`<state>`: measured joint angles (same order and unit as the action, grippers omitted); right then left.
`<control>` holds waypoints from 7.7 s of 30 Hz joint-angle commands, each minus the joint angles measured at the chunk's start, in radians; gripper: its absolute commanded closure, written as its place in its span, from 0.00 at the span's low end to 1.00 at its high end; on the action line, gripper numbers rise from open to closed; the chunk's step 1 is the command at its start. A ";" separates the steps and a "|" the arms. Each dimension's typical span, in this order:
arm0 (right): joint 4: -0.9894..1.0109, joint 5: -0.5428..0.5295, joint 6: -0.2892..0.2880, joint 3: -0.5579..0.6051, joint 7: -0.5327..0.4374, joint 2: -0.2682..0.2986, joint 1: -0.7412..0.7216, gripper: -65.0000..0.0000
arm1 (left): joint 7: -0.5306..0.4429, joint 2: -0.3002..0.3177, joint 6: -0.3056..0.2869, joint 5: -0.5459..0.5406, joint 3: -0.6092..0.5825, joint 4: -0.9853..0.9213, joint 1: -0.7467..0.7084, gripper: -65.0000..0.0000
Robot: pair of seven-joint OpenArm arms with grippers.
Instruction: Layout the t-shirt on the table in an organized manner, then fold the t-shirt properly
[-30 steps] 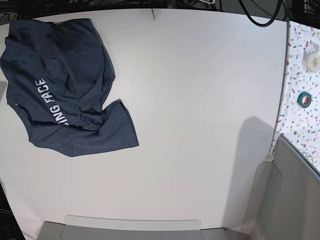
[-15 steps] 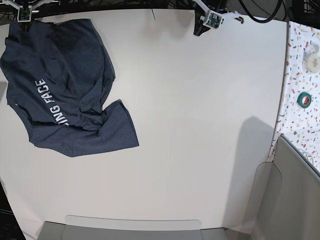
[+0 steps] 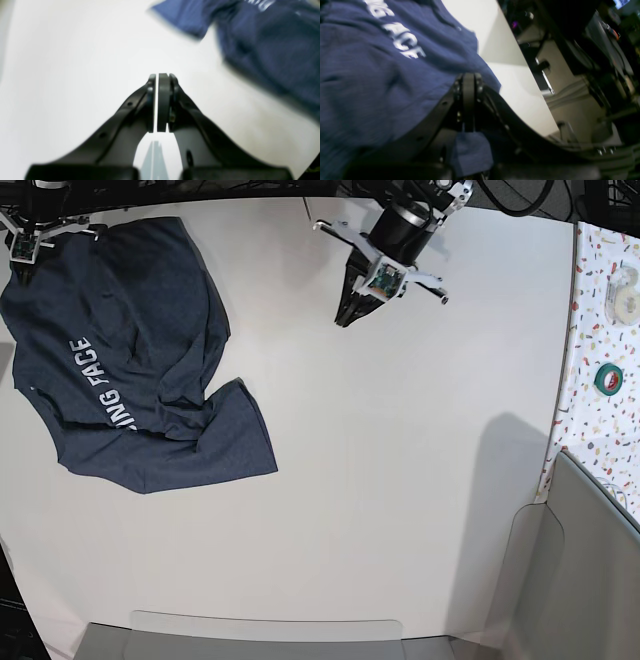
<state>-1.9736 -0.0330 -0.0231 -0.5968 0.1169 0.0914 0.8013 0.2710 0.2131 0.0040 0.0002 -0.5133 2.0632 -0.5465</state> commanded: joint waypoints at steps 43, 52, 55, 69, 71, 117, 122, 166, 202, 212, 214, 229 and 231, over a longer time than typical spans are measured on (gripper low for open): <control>0.098 -0.296 -0.337 -0.148 0.478 -0.029 -0.333 0.64 | 0.526 -0.350 0.000 -0.355 -0.163 -0.416 0.569 0.63; 0.098 -0.296 -0.334 -0.111 0.478 -0.031 -0.339 0.64 | 0.520 -0.353 0.001 -0.412 -0.173 -0.418 0.544 0.63; 0.098 -0.296 -0.334 -0.116 0.478 -0.031 -0.336 0.64 | 0.520 -0.357 0.001 -0.414 -0.175 -0.438 0.544 0.63; 0.098 -0.295 -0.329 -0.117 0.478 -0.028 -0.331 0.64 | 0.431 -0.370 0.003 -0.414 -0.204 -0.566 0.570 0.63; 0.098 -0.279 -0.329 -0.117 0.478 -0.028 -0.331 0.64 | 0.431 -0.370 0.003 -0.414 -0.207 -0.534 0.570 0.63; 0.155 -0.203 -0.329 -0.114 0.481 -0.061 -0.333 1.00 | 0.432 -0.370 0.008 -0.411 0.204 -0.553 0.868 1.00; 0.155 -0.203 -0.329 -0.113 0.481 -0.061 -0.334 1.00 | 0.413 -0.324 0.008 -0.409 0.272 -0.764 0.980 1.00; 0.230 0.509 -0.453 0.188 0.065 0.632 -0.480 0.62 | 0.867 -0.117 0.169 -0.412 0.353 -0.071 0.682 0.46; 0.751 0.938 -0.300 0.512 -0.434 0.700 -0.529 0.38 | 0.859 -0.059 0.169 -0.412 0.353 -0.029 0.517 0.46; 0.758 1.007 -0.300 0.614 -0.434 0.644 -0.583 0.38 | 0.865 -0.059 0.172 -0.412 0.354 -0.028 0.507 0.46; 0.756 1.007 -0.300 0.628 -0.434 0.643 -0.581 0.38 | 0.862 -0.056 0.172 -0.412 0.356 -0.008 0.483 0.48; 0.762 1.011 -0.308 0.628 -0.432 0.629 -0.544 1.00 | 0.715 0.125 0.233 -0.406 -0.138 0.020 0.380 0.51; 0.762 1.011 -0.308 0.628 -0.432 0.627 -0.538 1.00 | 0.686 0.128 0.313 -0.406 -0.255 0.020 0.440 0.51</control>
<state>-1.2308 0.9627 -0.2619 0.0097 -0.2989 0.7391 0.2211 0.9890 0.3367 0.3183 -0.4084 -0.7685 2.0632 -0.1284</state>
